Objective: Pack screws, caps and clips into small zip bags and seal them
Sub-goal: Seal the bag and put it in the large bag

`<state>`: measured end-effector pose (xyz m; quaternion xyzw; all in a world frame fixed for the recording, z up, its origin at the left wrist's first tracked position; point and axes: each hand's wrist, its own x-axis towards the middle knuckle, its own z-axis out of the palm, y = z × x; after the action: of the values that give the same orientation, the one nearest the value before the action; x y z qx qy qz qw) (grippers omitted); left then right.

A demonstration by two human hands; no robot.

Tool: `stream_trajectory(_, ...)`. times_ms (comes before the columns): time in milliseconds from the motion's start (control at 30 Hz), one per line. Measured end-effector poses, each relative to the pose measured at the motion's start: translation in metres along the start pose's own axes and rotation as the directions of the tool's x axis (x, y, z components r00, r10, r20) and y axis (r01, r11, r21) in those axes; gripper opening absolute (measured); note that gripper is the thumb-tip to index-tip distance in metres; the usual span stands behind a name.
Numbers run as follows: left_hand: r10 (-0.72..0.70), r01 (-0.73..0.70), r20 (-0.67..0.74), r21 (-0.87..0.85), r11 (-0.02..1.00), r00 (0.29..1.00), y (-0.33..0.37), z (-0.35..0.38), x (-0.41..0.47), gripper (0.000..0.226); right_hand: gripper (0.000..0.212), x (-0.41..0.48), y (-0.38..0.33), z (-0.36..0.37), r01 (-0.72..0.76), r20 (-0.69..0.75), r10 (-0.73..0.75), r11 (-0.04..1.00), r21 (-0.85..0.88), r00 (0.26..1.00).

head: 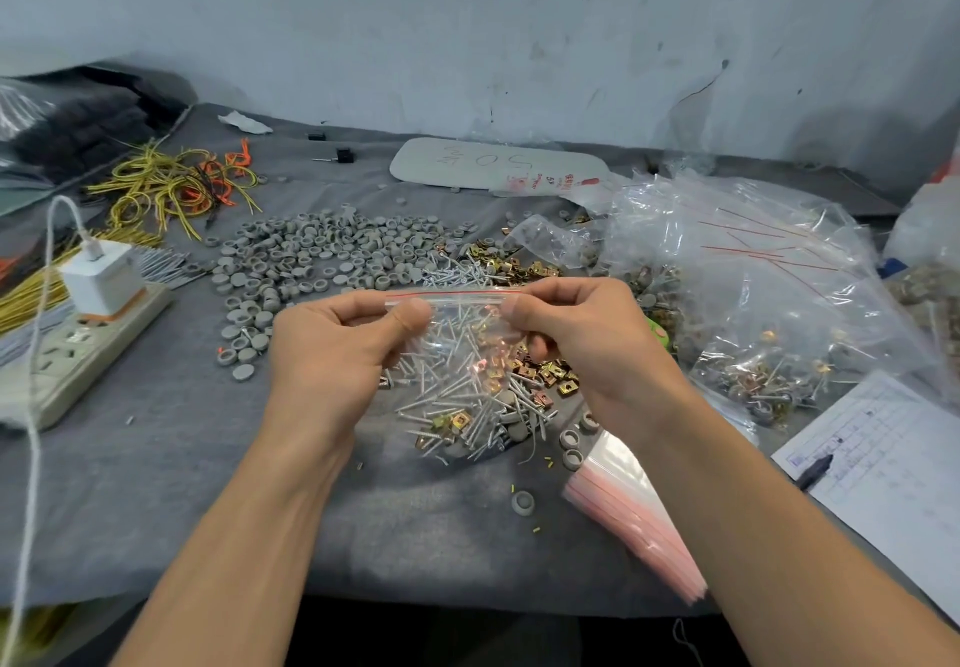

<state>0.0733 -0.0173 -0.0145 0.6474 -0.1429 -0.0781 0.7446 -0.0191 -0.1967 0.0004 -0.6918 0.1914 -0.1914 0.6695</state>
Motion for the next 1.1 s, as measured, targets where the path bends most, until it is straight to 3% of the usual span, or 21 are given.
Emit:
stream_trajectory(267, -0.006, 0.007, -0.063, 0.025, 1.000, 0.998, -0.002, 0.000, -0.001, 0.019, 0.005, 0.000, -0.005, -0.003, -0.089, 0.058, 0.087, 0.995, 0.034, 0.995)
stream_trajectory(400, 0.000, 0.000, -0.101, 0.007, 1.000, 0.995, -0.007, 0.000, -0.002, 0.011, 0.013, -0.002, -0.003, 0.003, -0.062, 0.064, 0.061, 0.998, 0.019, 0.996)
stream_trajectory(733, 0.023, -0.024, 0.114, 0.009, 1.000, 0.993, -0.006, 0.006, -0.007, 0.005, 0.020, -0.002, 0.006, 0.023, 0.082, 0.129, -0.083, 0.997, 0.011, 0.988)
stream_trajectory(1100, 0.051, -0.050, 0.124, -0.011, 0.999, 0.991, -0.003, 0.005, -0.007, 0.012, 0.007, -0.001, 0.011, 0.026, 0.058, 0.143, -0.052, 0.997, -0.041, 0.988)
